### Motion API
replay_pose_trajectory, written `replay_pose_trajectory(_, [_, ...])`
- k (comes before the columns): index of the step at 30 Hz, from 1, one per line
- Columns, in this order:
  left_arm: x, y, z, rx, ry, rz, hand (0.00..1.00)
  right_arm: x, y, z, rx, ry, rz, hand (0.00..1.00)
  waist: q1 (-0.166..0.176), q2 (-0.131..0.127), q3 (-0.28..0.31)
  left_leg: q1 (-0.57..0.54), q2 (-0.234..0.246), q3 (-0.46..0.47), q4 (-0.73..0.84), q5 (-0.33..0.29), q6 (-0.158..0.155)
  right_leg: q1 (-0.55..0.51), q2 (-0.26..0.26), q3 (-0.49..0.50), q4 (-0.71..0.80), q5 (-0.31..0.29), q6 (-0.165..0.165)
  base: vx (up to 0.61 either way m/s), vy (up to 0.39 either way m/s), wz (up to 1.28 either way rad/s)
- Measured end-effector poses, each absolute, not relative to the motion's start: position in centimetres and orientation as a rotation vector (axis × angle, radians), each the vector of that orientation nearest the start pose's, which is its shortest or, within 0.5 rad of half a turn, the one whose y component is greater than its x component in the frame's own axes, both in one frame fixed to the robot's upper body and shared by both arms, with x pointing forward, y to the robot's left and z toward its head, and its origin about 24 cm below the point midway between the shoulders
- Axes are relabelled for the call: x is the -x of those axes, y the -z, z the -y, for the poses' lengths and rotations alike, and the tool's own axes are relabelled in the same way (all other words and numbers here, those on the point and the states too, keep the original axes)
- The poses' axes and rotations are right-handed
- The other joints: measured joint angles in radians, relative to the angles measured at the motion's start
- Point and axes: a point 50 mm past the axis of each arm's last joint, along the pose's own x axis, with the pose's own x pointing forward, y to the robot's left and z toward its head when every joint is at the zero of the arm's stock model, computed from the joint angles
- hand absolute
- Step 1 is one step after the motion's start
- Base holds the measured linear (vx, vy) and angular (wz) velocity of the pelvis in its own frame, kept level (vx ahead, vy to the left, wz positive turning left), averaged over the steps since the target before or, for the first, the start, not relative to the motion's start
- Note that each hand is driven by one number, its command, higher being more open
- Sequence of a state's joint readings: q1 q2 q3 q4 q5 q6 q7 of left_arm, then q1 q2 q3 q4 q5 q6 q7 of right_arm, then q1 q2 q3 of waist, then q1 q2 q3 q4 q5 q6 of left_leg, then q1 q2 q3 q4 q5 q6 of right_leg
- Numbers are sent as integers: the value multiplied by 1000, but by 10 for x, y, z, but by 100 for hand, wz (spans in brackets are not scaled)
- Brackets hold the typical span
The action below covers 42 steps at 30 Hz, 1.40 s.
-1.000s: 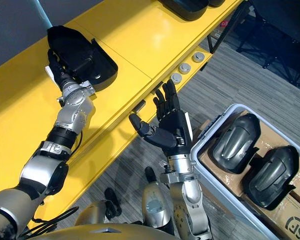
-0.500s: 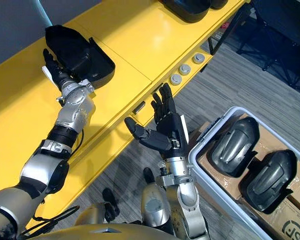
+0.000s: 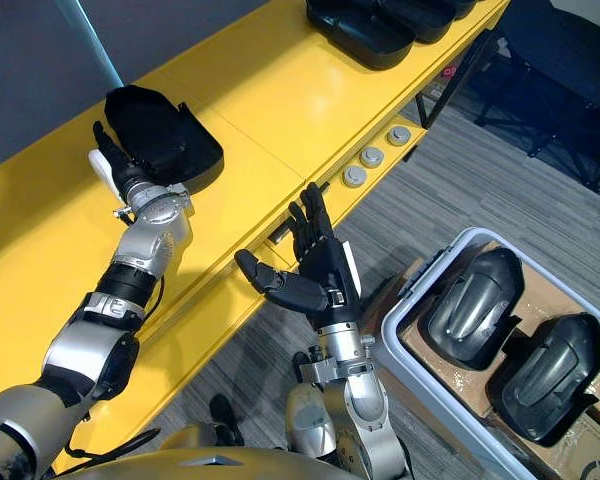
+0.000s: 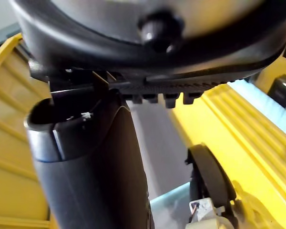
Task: Walk over and take three plastic housings, then place them on the shelf
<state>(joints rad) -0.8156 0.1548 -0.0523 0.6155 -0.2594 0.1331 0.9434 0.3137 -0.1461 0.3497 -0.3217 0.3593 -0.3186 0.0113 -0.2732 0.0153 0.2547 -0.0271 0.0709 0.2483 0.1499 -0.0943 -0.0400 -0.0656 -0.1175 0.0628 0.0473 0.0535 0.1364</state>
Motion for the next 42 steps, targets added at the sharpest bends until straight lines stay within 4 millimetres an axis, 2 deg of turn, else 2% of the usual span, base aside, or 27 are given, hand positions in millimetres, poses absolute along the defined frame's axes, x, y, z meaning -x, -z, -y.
replay_pose_trajectory(2, [-375, -142, -166, 61, -795, 19, 100, -179, -71, 112, -356, -240, 240, 100, 3, 5, -8, 0, -2, -3, -3, 1, 1, 2, -1, -2, 0, 0, 0, -36, 1, 5])
replay_pose_trajectory(5, [-374, -157, -164, 108, -762, 86, 100, -176, -68, 112, -356, -237, 227, 100, 11, 8, -11, 0, -10, -7, -14, 7, 4, 2, -3, -7, 0, 1, -3, -50, -3, 6])
replay_pose_trajectory(10, [-369, -158, -155, 96, -679, 130, 100, -177, -68, 112, -351, -242, 224, 100, 22, 11, -68, -1, -12, -9, -15, 8, 4, 2, -5, -8, -3, 2, -7, -8, 2, 0])
replay_pose_trajectory(18, [-357, -180, -137, 90, -569, 273, 100, -176, -67, 110, -345, -284, 224, 100, 23, 11, -89, 5, -29, -28, -35, 24, 11, 16, -19, -31, -13, 3, -8, -23, 14, 8])
replay_pose_trajectory(21, [-346, -186, -138, 73, -597, 358, 100, -178, -59, 106, -341, -318, 190, 100, 25, 13, -117, 12, -29, -33, -50, 30, 9, 18, -18, -35, -15, 3, -9, -6, 2, 5])
replay_pose_trajectory(23, [-333, -193, -134, 85, -632, 441, 100, -183, -52, 104, -341, -328, 158, 100, 39, 13, -120, 25, -30, -44, -57, 35, 8, 35, -18, -47, -16, 2, -10, 4, -6, 10])
replay_pose_trajectory(27, [-303, -205, -134, 140, -652, 587, 100, -193, -54, 99, -328, -354, 166, 100, 69, 15, -125, 34, -35, -69, -87, 59, 7, 41, -21, -75, -17, 1, -10, -23, -12, 22])
replay_pose_trajectory(29, [-288, -201, -132, 138, -617, 612, 100, -199, -60, 96, -319, -374, 186, 100, 89, 17, -130, 33, -36, -94, -97, 67, 4, 53, -23, -98, -23, 1, -12, -25, -15, 30])
replay_pose_trajectory(31, [-268, -184, -128, 113, -523, 586, 100, -212, -64, 93, -298, -397, 206, 100, 121, 19, -154, 30, -41, -121, -117, 88, 4, 58, -28, -131, -32, 2, -13, -8, -17, 39])
replay_pose_trajectory(34, [-250, -162, -118, 135, -356, 517, 100, -230, -71, 95, -260, -401, 232, 100, 158, 19, -154, 7, -50, -161, -115, 100, 1, 59, -36, -172, -32, 2, -14, -45, -1, 44])
replay_pose_trajectory(38, [-242, -138, -112, 134, -135, 412, 100, -256, -84, 93, -218, -396, 251, 100, 201, 1, -137, -46, -55, -208, -78, 109, 2, 49, -40, -218, -31, 9, -24, -80, 2, 35])
replay_pose_trajectory(42, [-240, -142, -111, 261, 70, 433, 100, -275, -110, 93, -177, -412, 329, 100, 217, -9, -87, -110, -56, -217, -28, 107, 4, 12, -41, -226, -27, 16, -35, -122, 13, 10])
